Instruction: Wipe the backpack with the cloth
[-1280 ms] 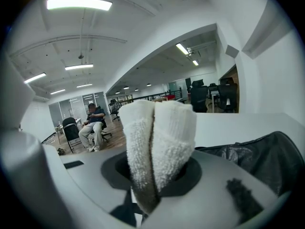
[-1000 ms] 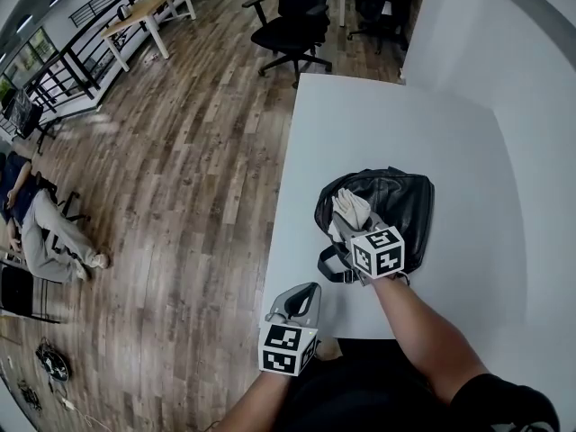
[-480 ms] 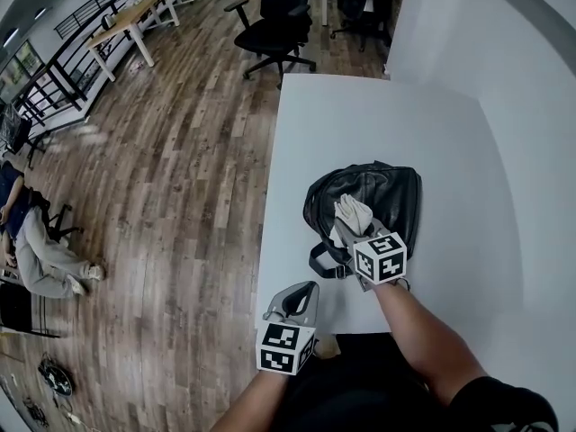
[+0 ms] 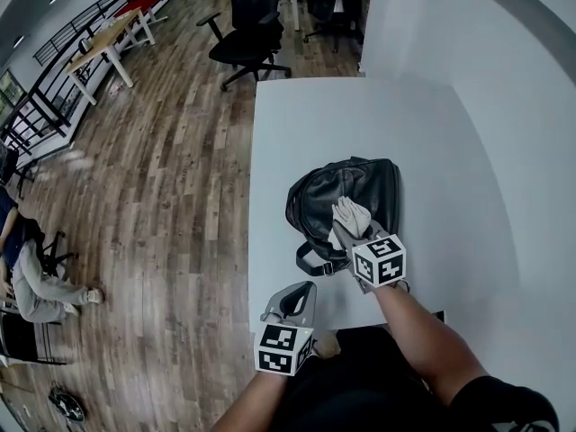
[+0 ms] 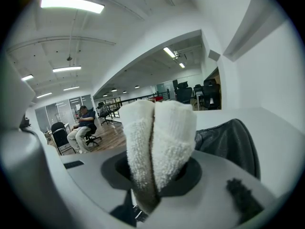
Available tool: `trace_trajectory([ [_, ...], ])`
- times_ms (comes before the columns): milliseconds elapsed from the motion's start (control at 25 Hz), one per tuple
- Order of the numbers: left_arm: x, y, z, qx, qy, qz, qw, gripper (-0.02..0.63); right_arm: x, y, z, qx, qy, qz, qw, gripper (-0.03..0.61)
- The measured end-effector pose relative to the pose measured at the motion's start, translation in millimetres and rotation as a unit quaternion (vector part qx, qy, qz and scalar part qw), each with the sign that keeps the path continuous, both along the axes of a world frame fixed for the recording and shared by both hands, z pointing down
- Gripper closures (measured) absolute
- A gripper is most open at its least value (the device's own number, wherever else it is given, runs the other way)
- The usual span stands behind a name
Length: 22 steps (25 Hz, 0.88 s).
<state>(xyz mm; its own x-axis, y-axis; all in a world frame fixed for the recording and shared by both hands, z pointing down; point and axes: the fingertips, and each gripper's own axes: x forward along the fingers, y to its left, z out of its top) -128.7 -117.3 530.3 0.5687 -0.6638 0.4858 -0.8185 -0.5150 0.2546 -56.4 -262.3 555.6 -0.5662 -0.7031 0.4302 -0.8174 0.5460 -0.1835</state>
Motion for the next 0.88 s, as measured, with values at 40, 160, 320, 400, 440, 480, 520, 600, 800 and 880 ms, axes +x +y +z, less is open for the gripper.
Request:
trace_trajectory([
  [40, 1.6, 1.2, -0.8, 0.001, 0.0, 0.004, 1.0, 0.607, 3.0, 2.0, -1.3, 0.001, 0.0, 0.003, 1.0, 0.479],
  [160, 7.3, 5.2, -4.2, 0.001, -0.003, 0.016, 0.9999, 0.607, 13.6, 6.6, -6.7, 0.004, 0.001, 0.014, 1.0, 0.479],
  [320, 16.1, 9.3, -5.4, 0.004, -0.006, 0.029, 0.9996, 0.607, 27.8, 11.2, -11.8, 0.008, 0.0, 0.025, 1.0, 0.479],
  [400, 20.2, 11.2, -6.3, 0.005, -0.004, 0.032, 0.9995, 0.607, 34.0, 14.2, -14.8, 0.01, -0.002, 0.031, 0.999, 0.479],
  [440, 22.5, 11.7, -6.8, 0.005, -0.003, 0.034, 0.9994, 0.607, 37.3, 15.4, -16.1, 0.012, -0.002, 0.034, 0.999, 0.479],
  [480, 25.0, 12.2, -7.0, 0.005, -0.002, 0.036, 0.9993, 0.607, 40.9, 16.3, -17.1, 0.013, -0.002, 0.037, 0.999, 0.479],
  [520, 27.7, 12.9, -7.1, 0.005, -0.002, 0.04, 0.9992, 0.607, 44.7, 17.2, -17.9, 0.014, -0.002, 0.041, 0.999, 0.479],
  [600, 33.4, 14.7, -7.6, 0.005, -0.002, 0.047, 0.9989, 0.607, 52.4, 19.5, -20.0, 0.016, -0.002, 0.048, 0.999, 0.479],
  [800, 48.2, 17.7, -12.1, 0.008, -0.001, 0.068, 0.9977, 0.607, 71.2, 26.0, -30.0, 0.025, -0.004, 0.065, 0.998, 0.479],
  [880, 53.3, 18.0, -12.9, 0.012, -0.001, 0.074, 0.9972, 0.607, 80.0, 28.5, -33.6, 0.029, -0.005, 0.073, 0.997, 0.479],
])
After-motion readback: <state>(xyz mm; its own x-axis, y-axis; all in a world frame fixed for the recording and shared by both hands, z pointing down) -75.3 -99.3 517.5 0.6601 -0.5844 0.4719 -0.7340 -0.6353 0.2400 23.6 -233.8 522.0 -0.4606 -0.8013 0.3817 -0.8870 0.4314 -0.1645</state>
